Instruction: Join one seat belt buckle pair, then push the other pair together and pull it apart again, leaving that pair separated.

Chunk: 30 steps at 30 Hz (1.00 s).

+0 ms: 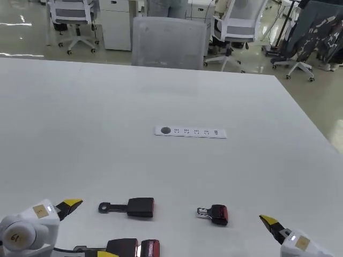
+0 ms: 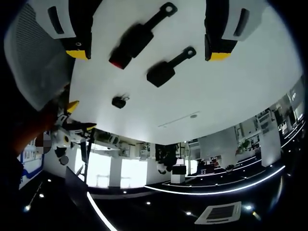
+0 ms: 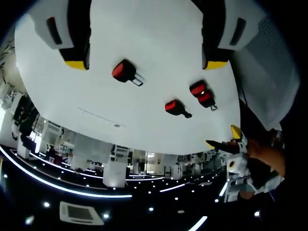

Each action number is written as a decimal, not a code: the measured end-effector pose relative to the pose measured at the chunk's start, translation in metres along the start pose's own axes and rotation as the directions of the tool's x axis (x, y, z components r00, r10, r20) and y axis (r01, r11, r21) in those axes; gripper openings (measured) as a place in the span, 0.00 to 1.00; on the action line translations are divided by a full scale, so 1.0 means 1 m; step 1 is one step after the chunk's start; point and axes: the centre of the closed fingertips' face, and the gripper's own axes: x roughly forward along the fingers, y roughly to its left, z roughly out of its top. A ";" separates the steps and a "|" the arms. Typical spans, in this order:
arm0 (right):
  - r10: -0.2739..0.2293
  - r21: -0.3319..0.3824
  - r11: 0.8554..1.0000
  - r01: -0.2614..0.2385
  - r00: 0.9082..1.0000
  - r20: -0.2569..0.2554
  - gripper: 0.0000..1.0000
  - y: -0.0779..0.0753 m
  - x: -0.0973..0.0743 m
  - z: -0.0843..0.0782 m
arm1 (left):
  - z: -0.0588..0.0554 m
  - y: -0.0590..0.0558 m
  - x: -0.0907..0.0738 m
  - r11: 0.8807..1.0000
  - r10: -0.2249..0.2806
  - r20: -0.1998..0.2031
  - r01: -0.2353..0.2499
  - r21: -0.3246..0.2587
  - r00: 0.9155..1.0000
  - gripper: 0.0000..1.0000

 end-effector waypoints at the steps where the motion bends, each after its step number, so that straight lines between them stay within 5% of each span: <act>1: -0.001 -0.002 1.000 0.001 1.000 0.000 0.99 0.000 0.000 0.000 | 0.000 0.000 0.000 1.000 -0.001 0.002 0.001 -0.002 1.000 1.00; 30: 0.003 0.014 1.000 -0.002 1.000 -0.025 0.98 0.004 0.005 0.000 | -0.016 -0.003 -0.005 1.000 0.030 -0.033 -0.030 -0.001 0.999 0.98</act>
